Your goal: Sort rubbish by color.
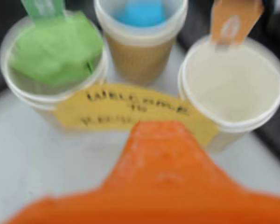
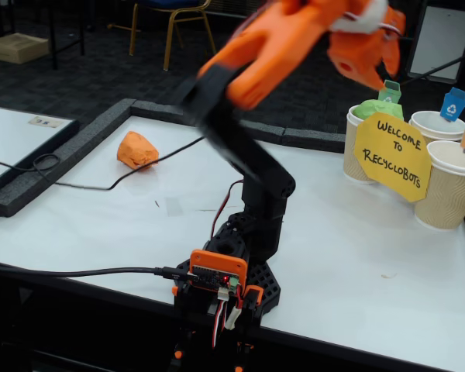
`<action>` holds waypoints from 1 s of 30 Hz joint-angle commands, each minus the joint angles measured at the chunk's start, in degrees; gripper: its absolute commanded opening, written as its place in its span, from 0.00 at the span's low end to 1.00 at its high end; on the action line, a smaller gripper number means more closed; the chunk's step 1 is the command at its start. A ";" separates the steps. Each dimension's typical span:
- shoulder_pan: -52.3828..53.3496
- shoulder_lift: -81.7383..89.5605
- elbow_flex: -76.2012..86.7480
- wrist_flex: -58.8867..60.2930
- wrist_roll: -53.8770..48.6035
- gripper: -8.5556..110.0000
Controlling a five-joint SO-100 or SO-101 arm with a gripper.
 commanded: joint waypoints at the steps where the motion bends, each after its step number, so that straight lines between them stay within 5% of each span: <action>1: 1.76 16.35 1.49 0.53 -1.05 0.09; 30: 1.76 33.49 9.40 8.09 -1.14 0.07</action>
